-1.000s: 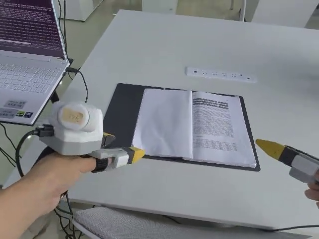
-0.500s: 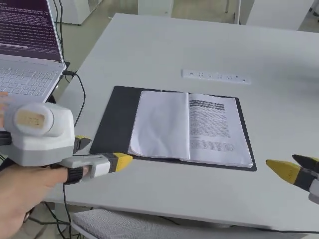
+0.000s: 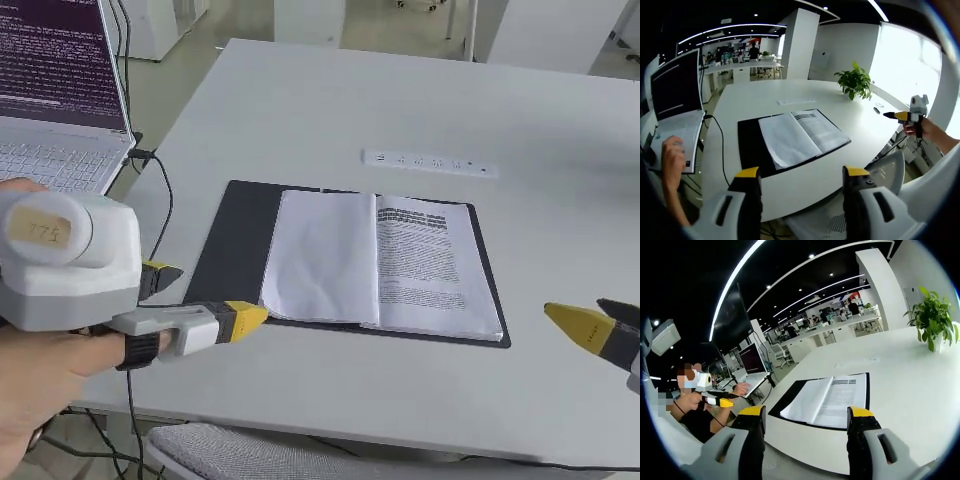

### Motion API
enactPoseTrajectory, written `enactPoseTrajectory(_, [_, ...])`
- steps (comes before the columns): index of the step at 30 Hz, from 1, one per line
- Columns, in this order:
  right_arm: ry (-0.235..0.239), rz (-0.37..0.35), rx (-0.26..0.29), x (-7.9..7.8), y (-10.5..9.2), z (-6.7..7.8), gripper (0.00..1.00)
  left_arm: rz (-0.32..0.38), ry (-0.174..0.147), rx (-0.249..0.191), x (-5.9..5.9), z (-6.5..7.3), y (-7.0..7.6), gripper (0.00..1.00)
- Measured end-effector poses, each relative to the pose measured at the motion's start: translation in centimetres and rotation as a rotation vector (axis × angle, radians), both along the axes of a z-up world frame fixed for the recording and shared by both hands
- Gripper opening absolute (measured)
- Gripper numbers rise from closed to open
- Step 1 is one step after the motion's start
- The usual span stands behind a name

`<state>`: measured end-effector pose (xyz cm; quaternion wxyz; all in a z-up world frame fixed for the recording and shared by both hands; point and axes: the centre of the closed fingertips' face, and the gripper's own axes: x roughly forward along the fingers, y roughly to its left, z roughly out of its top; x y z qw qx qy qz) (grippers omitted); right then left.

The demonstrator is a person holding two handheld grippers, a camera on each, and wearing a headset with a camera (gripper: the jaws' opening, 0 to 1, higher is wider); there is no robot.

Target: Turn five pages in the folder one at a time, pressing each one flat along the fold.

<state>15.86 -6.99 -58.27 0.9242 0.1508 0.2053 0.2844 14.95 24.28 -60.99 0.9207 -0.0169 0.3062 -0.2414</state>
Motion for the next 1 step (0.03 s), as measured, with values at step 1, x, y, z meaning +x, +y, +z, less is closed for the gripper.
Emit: enactPoseTrajectory(1, [0.004,0.0,-0.001,-0.04,0.01,-0.06,0.65,0.002,0.007,0.004,-0.04,-0.06,0.09,0.65])
